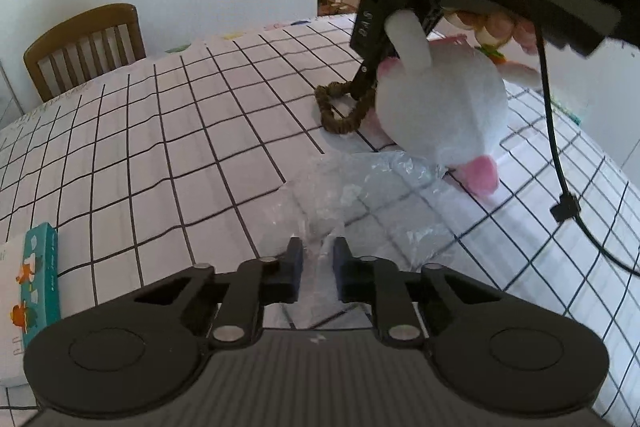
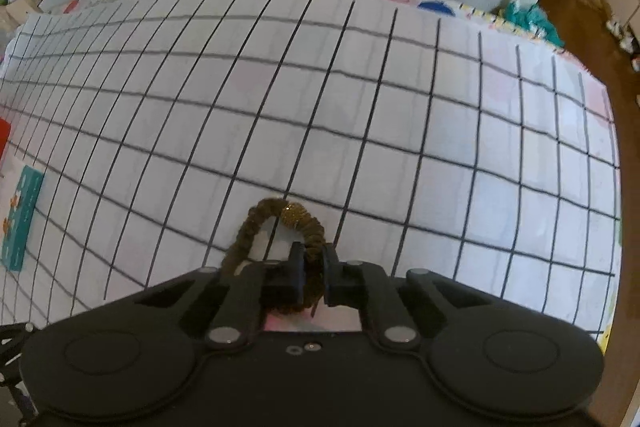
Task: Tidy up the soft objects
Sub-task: 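Grasp the brown hair tie with the right tool while the left tool grasps the bubble wrap, then carry the hair tie with the right tool while the left tool carries the bubble wrap to the tin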
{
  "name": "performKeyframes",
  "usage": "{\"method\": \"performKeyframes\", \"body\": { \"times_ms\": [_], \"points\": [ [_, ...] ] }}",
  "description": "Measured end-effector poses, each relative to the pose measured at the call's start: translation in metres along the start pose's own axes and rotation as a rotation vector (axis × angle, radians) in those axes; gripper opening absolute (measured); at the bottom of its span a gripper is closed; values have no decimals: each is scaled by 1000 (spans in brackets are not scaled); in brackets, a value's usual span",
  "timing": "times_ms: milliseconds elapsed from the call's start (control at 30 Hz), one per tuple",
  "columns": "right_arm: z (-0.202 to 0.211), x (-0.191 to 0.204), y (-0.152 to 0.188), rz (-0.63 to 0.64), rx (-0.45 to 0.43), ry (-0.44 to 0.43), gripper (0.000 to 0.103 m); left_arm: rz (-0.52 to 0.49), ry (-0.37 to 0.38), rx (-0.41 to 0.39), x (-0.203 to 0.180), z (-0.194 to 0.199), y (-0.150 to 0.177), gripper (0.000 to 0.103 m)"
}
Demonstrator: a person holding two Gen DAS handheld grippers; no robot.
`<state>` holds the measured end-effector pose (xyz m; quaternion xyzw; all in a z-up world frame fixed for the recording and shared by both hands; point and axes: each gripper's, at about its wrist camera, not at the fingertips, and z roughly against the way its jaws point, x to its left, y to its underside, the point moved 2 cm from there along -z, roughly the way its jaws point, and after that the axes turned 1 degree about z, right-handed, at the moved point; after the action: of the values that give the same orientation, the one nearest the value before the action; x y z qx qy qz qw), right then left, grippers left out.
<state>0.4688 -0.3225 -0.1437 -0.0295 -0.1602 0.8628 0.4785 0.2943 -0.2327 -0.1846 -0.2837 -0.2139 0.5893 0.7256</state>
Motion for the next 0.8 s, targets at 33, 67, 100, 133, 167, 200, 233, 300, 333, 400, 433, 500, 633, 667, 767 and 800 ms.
{"method": "performKeyframes", "body": {
  "times_ms": [33,67,100,133,167,200,233,300,333,400,433,500,633,667,767,800],
  "points": [
    [3,0,1,-5,-17,-2,7,12,-1,-4,2,0,0,13],
    [6,0,2,-12,-37,0,7,24,1,-7,4,0,-1,12],
    [9,-1,2,-17,-57,0,7,34,3,-10,6,0,-1,11],
    [12,0,3,-20,-79,1,7,41,2,-13,8,1,-2,11],
    [16,-3,2,-21,-94,-2,7,47,1,-15,10,2,-2,11],
    [18,-5,1,-25,-107,0,7,54,0,-19,12,3,-2,10],
    [21,-5,0,-26,-122,2,7,59,-2,-23,14,4,-2,10],
    [26,-10,-3,-31,-152,-2,7,70,-5,-32,16,7,-3,10],
    [29,-14,-5,-36,-164,-11,7,76,-5,-36,18,9,-4,10],
    [34,-17,-10,-46,-178,-34,7,86,-12,-43,21,13,-5,10],
    [39,-17,-11,-47,-189,-43,7,92,-12,-46,22,15,-5,10],
    [46,-13,-12,-46,-210,-56,6,99,-16,-51,24,19,-5,10],
    [69,1,-9,-34,-262,-97,6,126,-26,-62,31,32,-6,10],
    [76,4,-7,-33,-274,-111,6,136,-28,-66,34,36,-6,10],
    [96,16,-1,-26,-312,-140,6,161,-35,-82,44,50,-8,10],
    [101,20,1,-23,-322,-146,6,173,-38,-87,47,54,-8,10]
  ]
}}
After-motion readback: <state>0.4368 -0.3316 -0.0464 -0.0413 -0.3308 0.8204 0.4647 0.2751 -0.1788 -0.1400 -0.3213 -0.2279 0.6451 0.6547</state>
